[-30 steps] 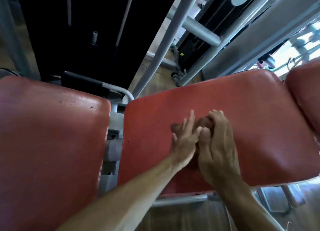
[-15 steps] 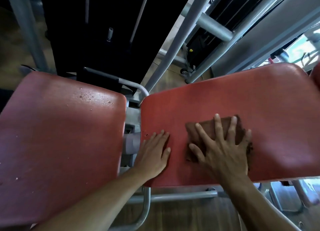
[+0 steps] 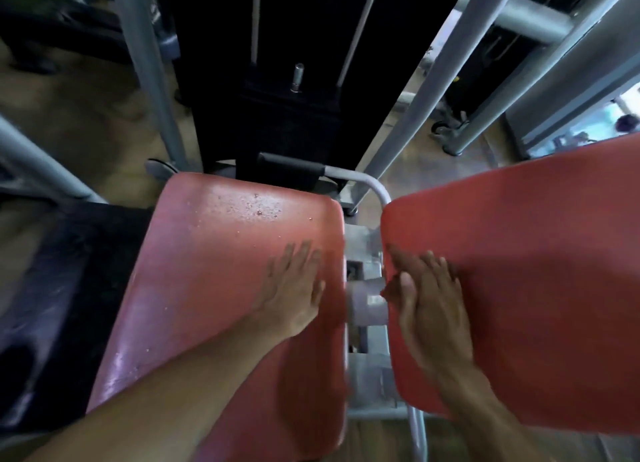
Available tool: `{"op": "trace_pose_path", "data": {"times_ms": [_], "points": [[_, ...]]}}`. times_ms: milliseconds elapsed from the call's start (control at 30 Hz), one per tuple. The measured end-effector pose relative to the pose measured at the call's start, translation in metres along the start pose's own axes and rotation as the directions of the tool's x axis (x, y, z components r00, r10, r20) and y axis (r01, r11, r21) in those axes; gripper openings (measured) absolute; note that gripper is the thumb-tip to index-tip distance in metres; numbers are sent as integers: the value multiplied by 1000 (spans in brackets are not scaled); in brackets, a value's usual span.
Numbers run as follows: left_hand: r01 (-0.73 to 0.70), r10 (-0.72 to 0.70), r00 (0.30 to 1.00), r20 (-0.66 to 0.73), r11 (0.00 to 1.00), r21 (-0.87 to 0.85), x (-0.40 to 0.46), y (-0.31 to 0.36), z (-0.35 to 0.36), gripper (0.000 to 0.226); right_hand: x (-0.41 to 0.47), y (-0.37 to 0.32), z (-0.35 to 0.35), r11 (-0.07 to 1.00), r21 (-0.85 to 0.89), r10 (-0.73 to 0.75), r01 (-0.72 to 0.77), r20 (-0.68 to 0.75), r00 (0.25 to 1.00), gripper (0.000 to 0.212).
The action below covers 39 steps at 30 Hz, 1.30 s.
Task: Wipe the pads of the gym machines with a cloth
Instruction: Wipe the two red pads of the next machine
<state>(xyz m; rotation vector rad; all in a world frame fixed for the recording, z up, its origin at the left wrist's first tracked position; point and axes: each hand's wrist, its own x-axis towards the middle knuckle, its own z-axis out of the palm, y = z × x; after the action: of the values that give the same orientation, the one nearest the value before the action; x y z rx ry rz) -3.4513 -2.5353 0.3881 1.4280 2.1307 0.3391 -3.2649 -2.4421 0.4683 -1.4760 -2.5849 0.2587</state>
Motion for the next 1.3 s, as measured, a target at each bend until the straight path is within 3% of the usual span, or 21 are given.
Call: {"op": "trace_pose_path", "data": {"times_ms": [100,167,233,300,400,633,833,967,1167,1300], "points": [[55,-52,998,-37,996,73,23,-53,-14,63,29,-54,49,992,126,12,-10,-17,1000,67],[65,-55,996,-69,986,155,40,-83,-23,62,52,-75,94,999,49,-14,7,149,989,69],[66,-51,996,-72,975,215,54,-108,-27,61,62,-87,142,998,-61,23,1,388,921,72],[69,-50,995,-86,971,230,67,-127,-24,61,59,-94,175,996,-80,64,-31,455,888,70],[74,-50,994,-94,960,271,87,-143,-13,63,55,-99,190,999,-49,33,-17,346,937,71],[74,-4,984,-176,917,392,91,-158,5,68,69,-92,210,997,-69,49,-34,230,972,65],[84,-5,980,-198,915,395,92,-157,5,68,118,-85,215,993,-114,9,23,268,963,70],[101,-17,979,-205,908,407,92,-157,5,67,129,-88,219,996,-86,-10,29,219,976,69],[115,-25,974,-226,912,395,92,-155,7,67,108,-72,212,959,-113,-218,260,293,931,75],[117,-14,964,-264,918,379,91,-156,9,70,174,-78,214,988,-60,-121,144,287,950,74]]}}
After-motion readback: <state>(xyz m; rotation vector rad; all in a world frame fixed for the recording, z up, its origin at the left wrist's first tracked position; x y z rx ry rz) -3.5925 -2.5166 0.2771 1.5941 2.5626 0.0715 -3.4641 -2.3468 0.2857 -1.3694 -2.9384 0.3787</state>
